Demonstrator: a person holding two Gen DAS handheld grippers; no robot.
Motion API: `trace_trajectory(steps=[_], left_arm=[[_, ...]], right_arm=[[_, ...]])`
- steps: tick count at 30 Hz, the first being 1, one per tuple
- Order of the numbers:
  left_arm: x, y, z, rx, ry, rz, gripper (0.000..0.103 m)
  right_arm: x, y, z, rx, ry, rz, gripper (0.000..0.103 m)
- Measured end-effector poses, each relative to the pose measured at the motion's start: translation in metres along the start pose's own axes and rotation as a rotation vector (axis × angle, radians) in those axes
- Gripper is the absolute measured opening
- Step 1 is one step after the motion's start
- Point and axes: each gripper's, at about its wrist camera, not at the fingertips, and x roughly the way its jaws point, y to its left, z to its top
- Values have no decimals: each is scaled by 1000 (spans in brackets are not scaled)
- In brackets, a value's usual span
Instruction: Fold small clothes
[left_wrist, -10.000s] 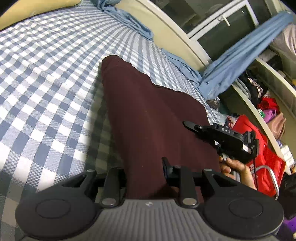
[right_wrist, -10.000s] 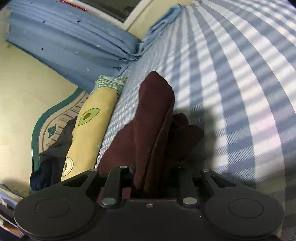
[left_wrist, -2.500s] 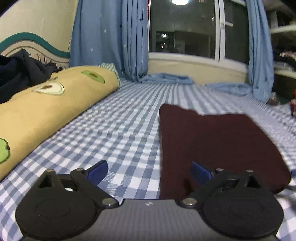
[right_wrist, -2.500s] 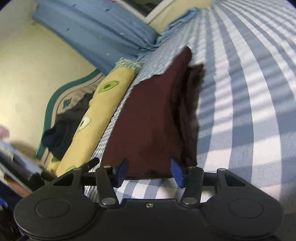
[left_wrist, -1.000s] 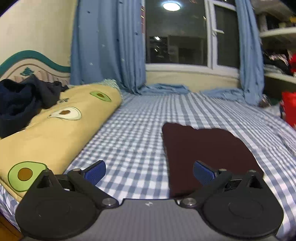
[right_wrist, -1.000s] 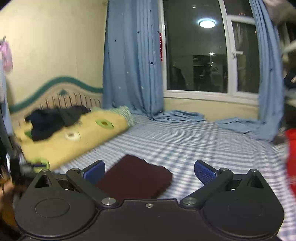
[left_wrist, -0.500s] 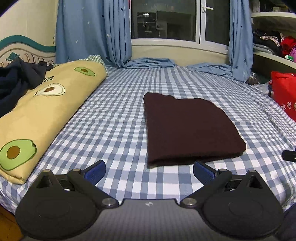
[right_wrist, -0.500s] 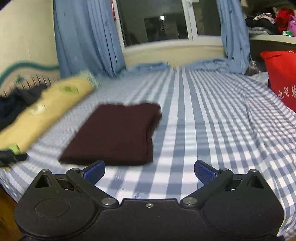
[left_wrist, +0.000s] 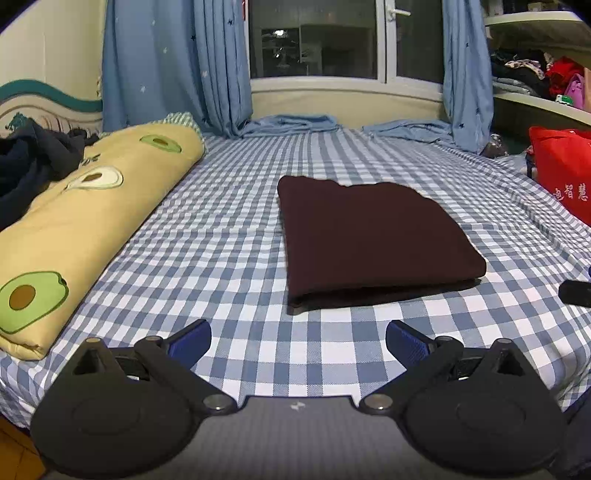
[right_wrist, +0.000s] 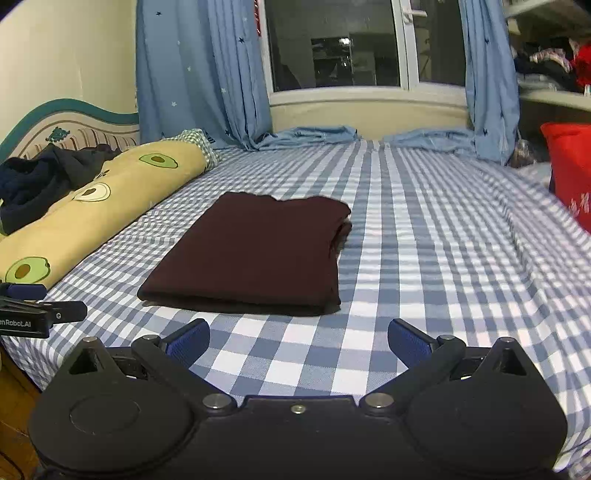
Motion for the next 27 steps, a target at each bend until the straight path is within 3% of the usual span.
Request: trace_trajectory(steps=[7, 12, 20, 27], left_arm=[[-14, 1, -10, 30, -87, -61, 103], [-23, -4, -19, 53, -128, -72, 103], [-58, -9, -28, 1, -190, -100, 103], [-71, -1, -33, -21, -186, -80, 103]], right_arm=[[-19, 17, -11, -26, -120, -10, 102], [-17, 22, -23, -10, -114, -5, 102], [-48, 41, -32, -11, -168, -12, 102], [-66, 57, -44, 1, -200, -16, 102]])
